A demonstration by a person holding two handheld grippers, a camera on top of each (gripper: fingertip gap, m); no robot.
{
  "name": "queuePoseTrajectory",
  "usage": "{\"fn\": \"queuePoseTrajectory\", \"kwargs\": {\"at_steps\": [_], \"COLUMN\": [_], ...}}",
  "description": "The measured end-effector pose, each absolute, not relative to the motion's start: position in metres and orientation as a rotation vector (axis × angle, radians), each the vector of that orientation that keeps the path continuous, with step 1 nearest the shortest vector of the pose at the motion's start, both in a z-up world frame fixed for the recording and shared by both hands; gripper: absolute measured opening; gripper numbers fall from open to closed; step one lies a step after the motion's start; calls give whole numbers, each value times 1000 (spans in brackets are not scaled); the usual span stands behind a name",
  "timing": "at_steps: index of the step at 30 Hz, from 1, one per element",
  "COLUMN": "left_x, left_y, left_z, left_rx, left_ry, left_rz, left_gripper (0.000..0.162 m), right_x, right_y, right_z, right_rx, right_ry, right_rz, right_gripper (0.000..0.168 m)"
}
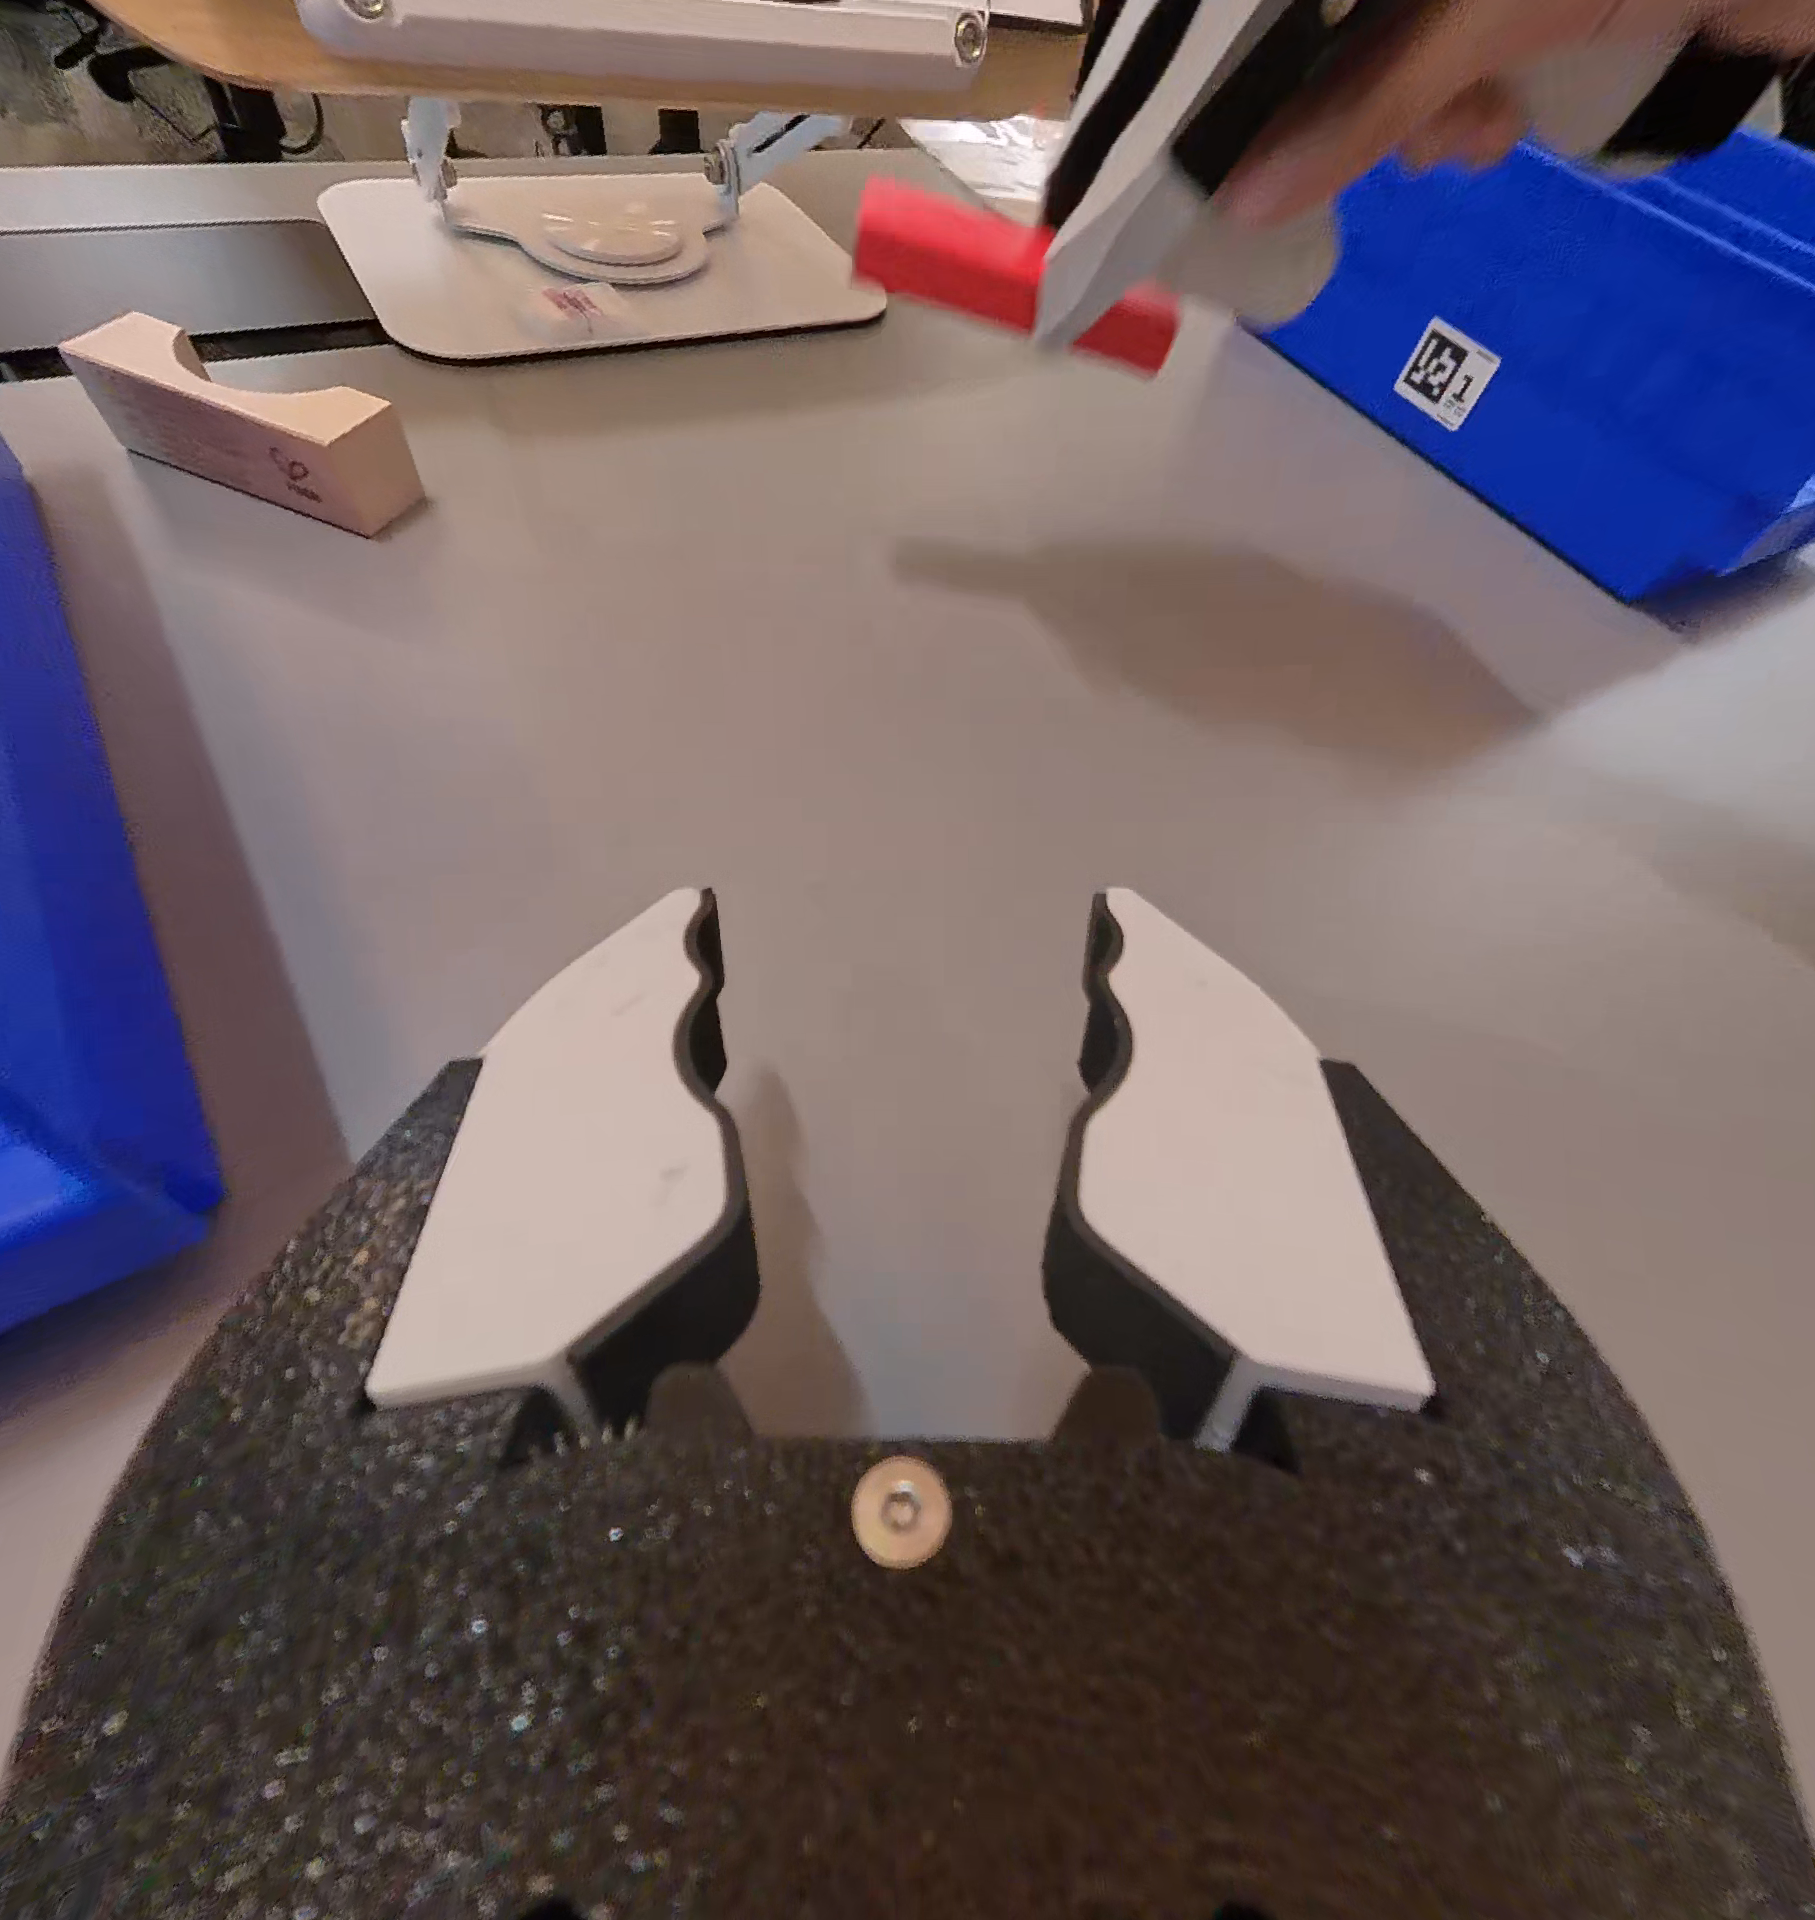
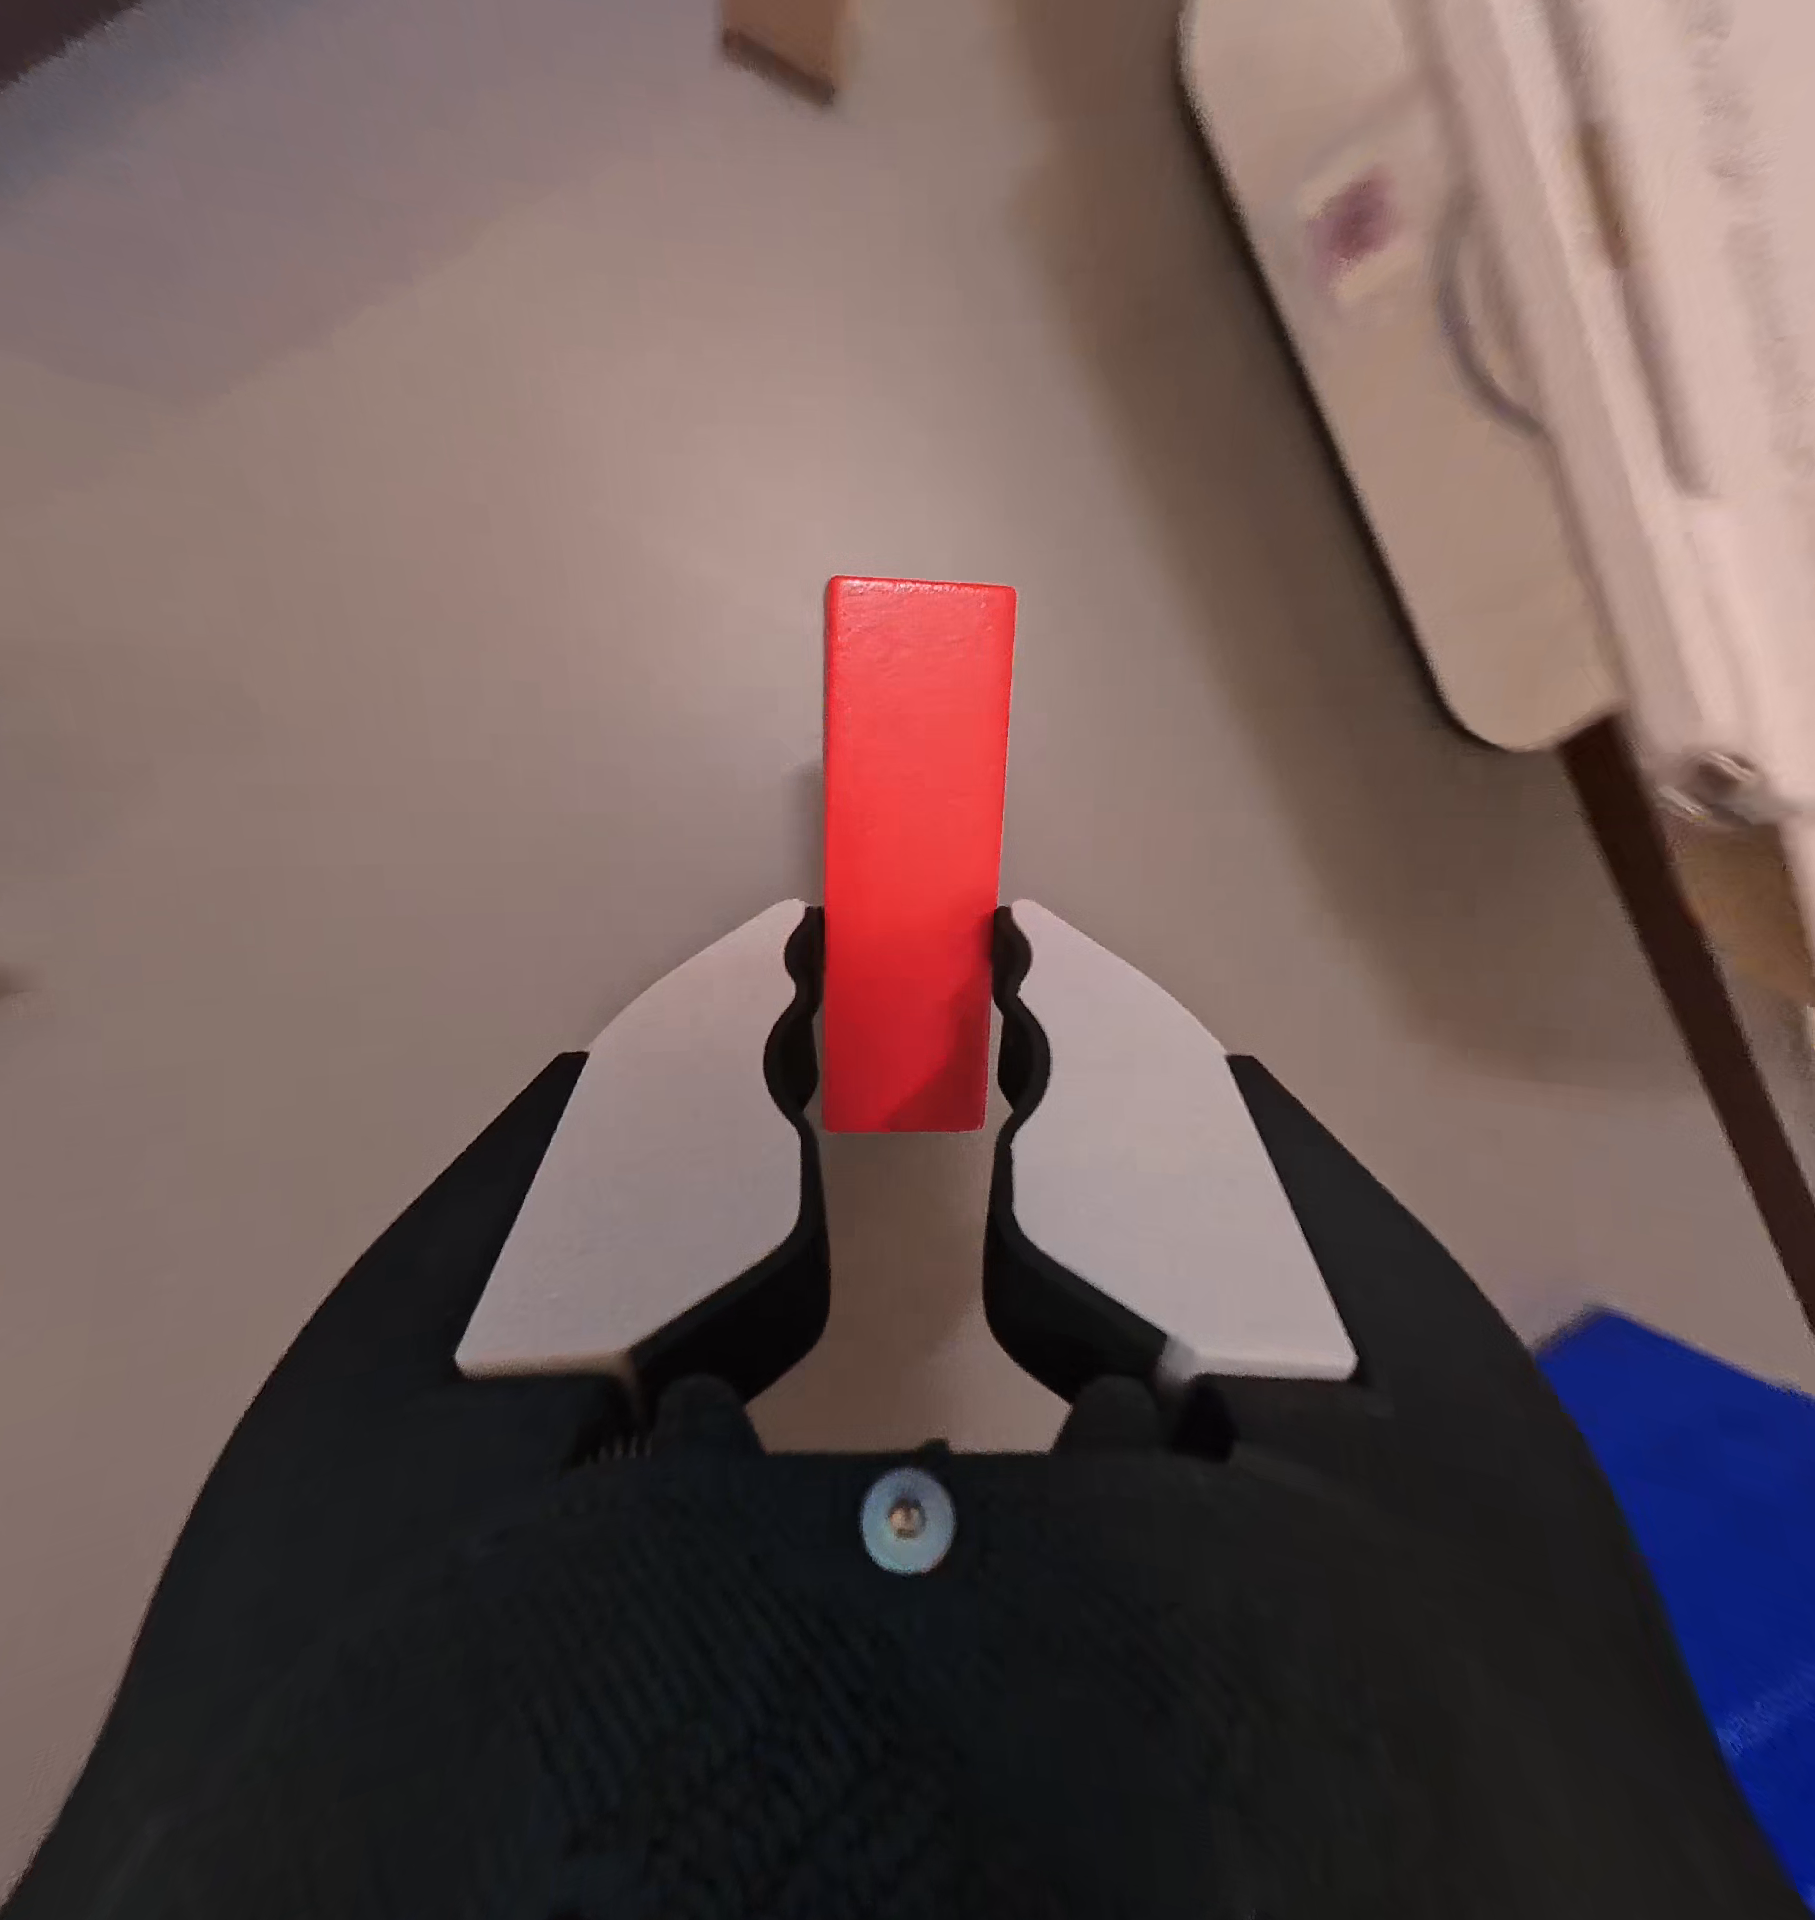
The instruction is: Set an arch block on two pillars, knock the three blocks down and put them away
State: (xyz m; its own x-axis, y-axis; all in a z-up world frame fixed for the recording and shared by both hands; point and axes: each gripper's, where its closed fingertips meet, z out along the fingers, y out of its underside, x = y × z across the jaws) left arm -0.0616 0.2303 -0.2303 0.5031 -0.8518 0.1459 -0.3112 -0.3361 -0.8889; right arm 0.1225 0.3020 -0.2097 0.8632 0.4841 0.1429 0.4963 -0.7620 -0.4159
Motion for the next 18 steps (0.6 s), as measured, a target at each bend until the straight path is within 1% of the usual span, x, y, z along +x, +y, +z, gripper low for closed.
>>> {"fn": "queuePoseTrajectory", "kwargs": {"at_steps": [5, 9, 12, 18], "left_x": [-57, -53, -48, -39], "left_y": [229, 227, 224, 216], "left_z": [-230, -229, -230, -235], "left_rx": [-1878, -1876, -1876, -1883], "left_ry": [994, 1008, 1021, 1061], "left_rz": [-778, -790, -806, -829], "left_gripper": [67, 67, 67, 67], "right_x": [213, 288, 340, 367], "right_y": [272, 229, 193, 139], "right_z": [-153, -134, -140, -198], "right_rx": [-2564, -2582, -2602, -2713], "right_ry": [-495, -263, -52, 123], "right_rz": [-150, -185, -219, -104], "right_gripper": [32, 32, 32, 32]}}
